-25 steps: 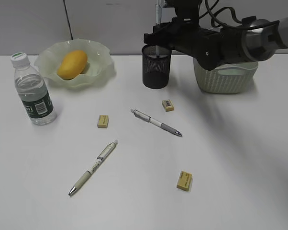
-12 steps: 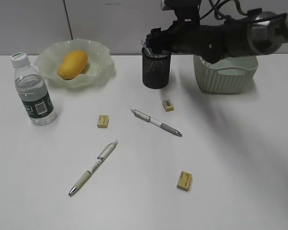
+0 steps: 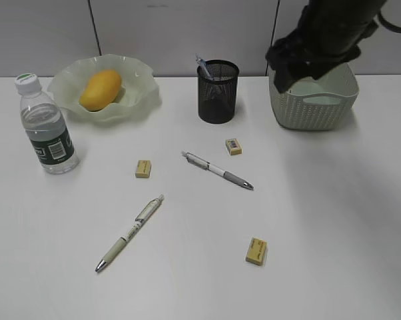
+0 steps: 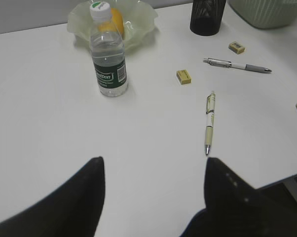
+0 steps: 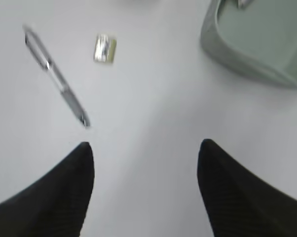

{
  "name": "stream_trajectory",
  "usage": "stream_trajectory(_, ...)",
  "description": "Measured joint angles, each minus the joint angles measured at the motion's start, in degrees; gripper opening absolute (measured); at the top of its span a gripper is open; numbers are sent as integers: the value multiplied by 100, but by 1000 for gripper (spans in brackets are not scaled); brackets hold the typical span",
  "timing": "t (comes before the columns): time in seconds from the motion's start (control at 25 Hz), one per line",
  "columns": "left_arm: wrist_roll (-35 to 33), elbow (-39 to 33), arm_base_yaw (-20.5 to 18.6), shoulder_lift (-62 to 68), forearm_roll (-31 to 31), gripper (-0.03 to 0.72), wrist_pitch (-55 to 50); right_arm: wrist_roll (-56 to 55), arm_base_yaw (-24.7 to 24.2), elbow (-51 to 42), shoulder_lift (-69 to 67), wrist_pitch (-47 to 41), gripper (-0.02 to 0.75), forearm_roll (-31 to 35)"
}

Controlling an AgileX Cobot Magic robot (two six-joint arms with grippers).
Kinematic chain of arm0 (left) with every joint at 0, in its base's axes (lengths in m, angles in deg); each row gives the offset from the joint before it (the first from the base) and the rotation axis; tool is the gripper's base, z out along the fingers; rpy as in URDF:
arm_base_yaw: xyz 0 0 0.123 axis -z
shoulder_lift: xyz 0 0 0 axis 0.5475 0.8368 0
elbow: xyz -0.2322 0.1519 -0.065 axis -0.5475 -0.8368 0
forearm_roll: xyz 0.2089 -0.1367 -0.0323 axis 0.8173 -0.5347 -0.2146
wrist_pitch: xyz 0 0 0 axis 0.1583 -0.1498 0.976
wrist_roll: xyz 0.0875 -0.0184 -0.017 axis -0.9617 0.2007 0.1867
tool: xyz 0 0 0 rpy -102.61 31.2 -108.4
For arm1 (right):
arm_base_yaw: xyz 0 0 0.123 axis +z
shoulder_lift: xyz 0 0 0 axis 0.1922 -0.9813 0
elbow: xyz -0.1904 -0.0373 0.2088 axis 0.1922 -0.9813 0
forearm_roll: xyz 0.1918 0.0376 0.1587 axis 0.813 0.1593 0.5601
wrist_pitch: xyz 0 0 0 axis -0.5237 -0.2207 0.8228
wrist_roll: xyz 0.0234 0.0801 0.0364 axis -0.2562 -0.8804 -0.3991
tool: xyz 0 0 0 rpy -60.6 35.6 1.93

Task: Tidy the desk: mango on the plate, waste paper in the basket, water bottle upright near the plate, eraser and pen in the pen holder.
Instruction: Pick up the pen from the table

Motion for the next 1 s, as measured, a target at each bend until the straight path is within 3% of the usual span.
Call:
stream_trajectory(0.12,0,28,0,217,0,481,26,335,0,0,332,-1250,519,-18)
stream_trajectory(0.24,0,240,0,727,0,481,250,438,0,-16,668,-1893,519,-18)
stream_trajectory(0.44,-99,798,0,2202,-69,481,641,463,0,-488,1553,-1955,519,45)
stream_trajectory(0.76,-1073,1682,0,4929,-1399,481,653,476,7,-2321,3170,-1609,519,106)
stream_trajectory(1.0,-1490,2162,2,6269,-1676,481,585,481,6,-3731,4623,-1343,519,244)
